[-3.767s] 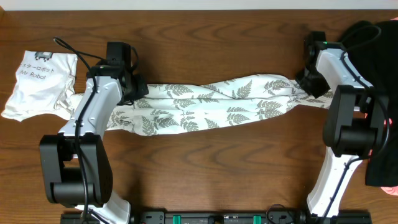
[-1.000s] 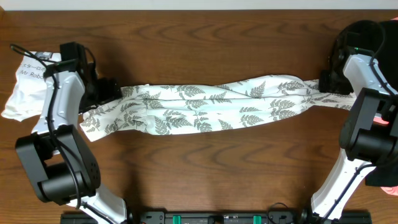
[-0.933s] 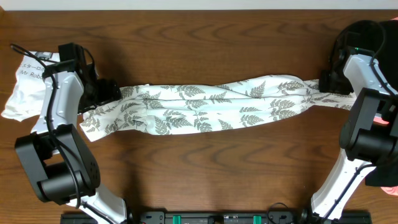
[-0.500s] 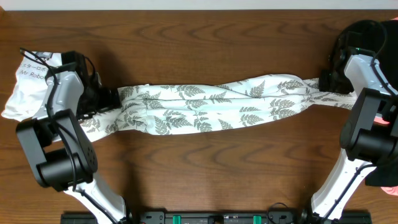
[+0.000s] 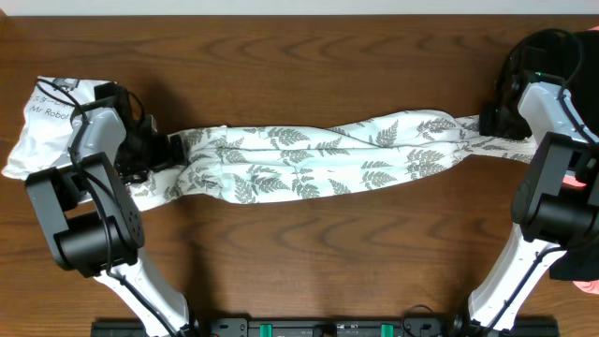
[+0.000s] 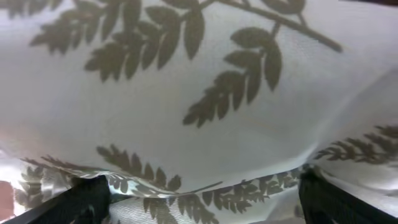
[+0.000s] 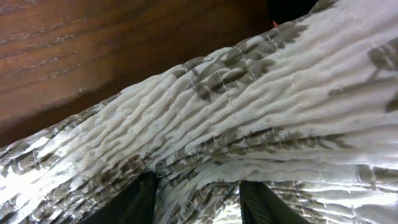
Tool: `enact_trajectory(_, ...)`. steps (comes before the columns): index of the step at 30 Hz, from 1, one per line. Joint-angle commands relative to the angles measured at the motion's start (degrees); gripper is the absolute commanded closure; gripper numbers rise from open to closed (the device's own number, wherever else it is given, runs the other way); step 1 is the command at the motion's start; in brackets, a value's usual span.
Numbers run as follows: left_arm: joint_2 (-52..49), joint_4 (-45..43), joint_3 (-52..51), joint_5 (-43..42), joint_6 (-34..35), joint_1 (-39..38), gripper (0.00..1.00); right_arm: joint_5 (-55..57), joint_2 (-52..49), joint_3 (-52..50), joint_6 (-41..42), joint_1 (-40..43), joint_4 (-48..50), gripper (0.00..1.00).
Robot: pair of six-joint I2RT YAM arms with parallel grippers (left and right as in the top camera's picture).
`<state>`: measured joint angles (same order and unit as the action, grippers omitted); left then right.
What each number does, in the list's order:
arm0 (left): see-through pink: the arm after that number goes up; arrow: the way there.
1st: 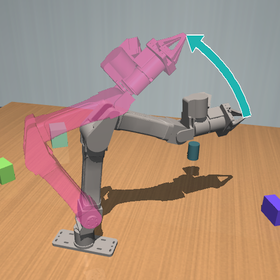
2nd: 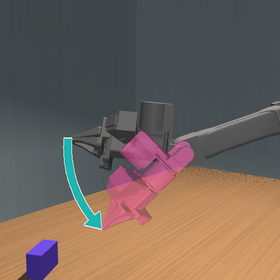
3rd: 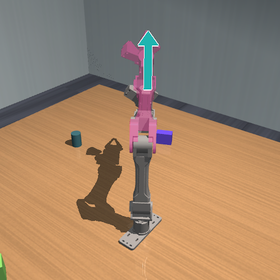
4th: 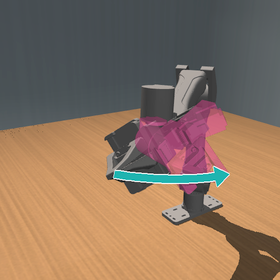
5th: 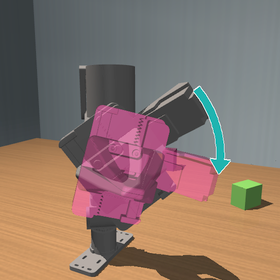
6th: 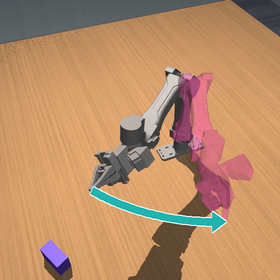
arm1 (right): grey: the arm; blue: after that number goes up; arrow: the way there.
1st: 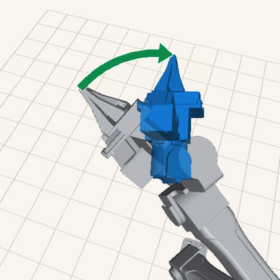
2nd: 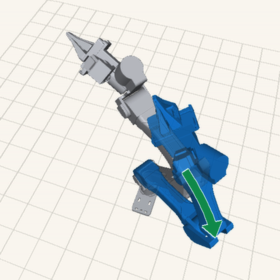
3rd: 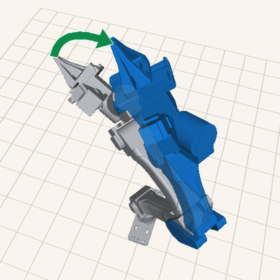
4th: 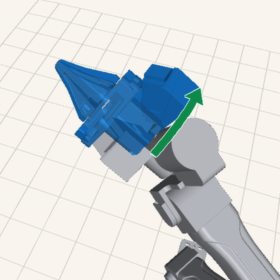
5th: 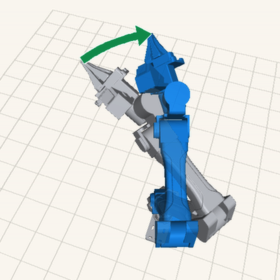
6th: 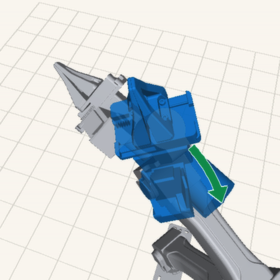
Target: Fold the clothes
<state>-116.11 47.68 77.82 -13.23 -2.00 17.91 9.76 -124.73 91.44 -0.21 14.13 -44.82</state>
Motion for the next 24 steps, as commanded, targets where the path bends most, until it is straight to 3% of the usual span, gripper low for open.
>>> enact_trajectory(1,-4.59,-1.27,-1.09,-16.33,-3.91,-0.52,0.02,-1.03,0.85,-1.46,0.98,0.33,0.81,0.57)
enact_trajectory(4,-4.59,-1.03,-1.09,-23.98,-5.84,-0.52,0.02,-1.05,0.85,-2.69,0.98,0.33,2.03,0.57)
enact_trajectory(7,-4.59,-1.03,-1.09,-26.47,-5.92,-0.63,0.02,-1.07,0.85,-3.45,1.01,0.26,2.80,0.57)
enact_trajectory(16,-4.59,-1.68,-1.09,-26.23,-5.92,-0.57,0.02,-1.31,0.85,-3.87,0.98,0.26,3.52,0.58)
enact_trajectory(21,-4.42,-1.22,-0.09,-21.97,-5.75,0.07,0.02,-1.88,0.85,-3.87,0.39,0.26,3.45,0.58)
enact_trajectory(24,-2.75,-0.81,2.93,-21.88,-2.75,2.19,0.02,-1.88,0.85,-3.87,-0.13,0.26,3.48,0.58)
